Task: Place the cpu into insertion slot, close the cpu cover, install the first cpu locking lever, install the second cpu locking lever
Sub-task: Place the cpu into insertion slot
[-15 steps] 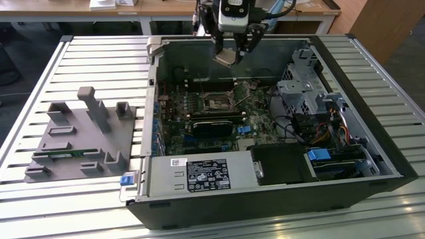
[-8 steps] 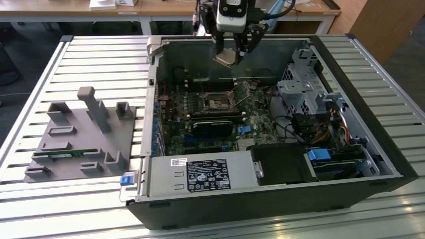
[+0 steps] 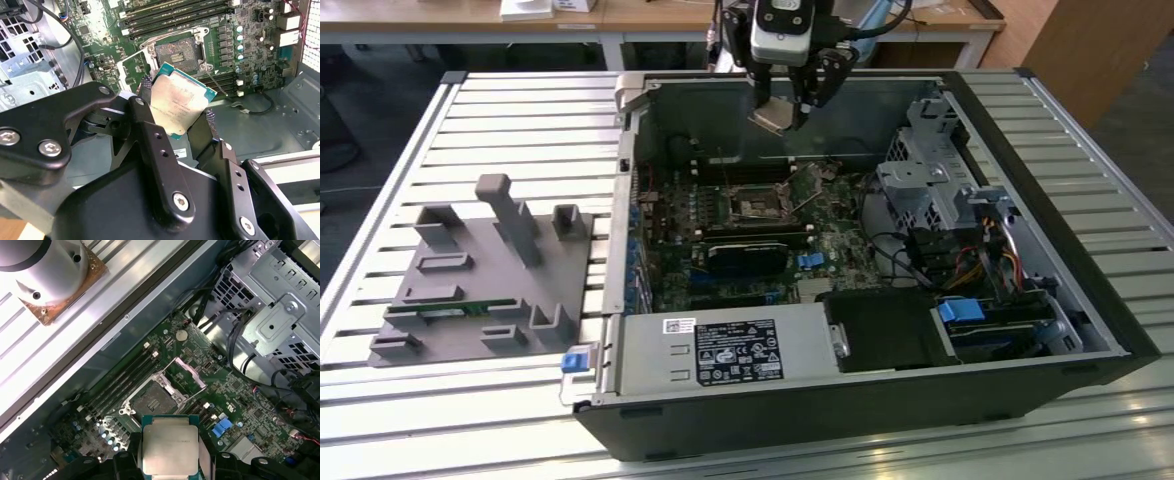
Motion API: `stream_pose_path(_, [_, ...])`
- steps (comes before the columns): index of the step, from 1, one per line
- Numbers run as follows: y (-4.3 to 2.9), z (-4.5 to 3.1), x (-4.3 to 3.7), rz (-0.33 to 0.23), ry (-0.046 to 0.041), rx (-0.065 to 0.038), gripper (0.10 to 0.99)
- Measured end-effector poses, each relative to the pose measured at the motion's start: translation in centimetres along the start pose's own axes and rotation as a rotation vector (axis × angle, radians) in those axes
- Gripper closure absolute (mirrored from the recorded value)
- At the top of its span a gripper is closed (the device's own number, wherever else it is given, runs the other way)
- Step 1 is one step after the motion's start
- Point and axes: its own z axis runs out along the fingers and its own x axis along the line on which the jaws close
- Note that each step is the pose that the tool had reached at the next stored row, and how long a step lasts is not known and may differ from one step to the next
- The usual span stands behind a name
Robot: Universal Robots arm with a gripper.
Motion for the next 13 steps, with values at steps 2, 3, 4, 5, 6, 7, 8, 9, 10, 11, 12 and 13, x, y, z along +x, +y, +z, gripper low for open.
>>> stream_pose_path(2, [0.0,0.01,0.0,0.014,-0.0013,0.0,0.549])
stream_pose_path(3, [0.0,0.02,0.0,0.024,-0.0024,0.0,0.549])
stream_pose_path(4, [0.0,0.02,0.0,0.037,-0.0037,0.0,0.549])
stream_pose_path(5, [0.0,0.03,0.0,0.049,-0.005,0.0,0.549])
stream_pose_path(6, [0.0,0.04,0.0,0.063,-0.0063,-0.001,0.549])
stream_pose_path(7, [0.0,0.05,0.0,0.078,-0.0077,-0.001,0.549])
stream_pose_path(8, [-0.01,0.06,0.0,0.093,-0.0091,-0.001,0.549])
stream_pose_path(9, [-0.01,0.07,0.0,0.109,-0.0106,-0.001,0.549])
stream_pose_path(10, [-0.01,0.09,0.0,0.127,-0.0123,-0.002,0.549])
stream_pose_path(11, [-0.01,0.1,0.0,0.141,-0.0137,-0.002,0.549])
stream_pose_path(12, [-0.01,0.11,0.0,0.155,-0.015,-0.002,0.549])
stream_pose_path(13, [-0.01,0.12,0.0,0.168,-0.0162,-0.002,0.549])
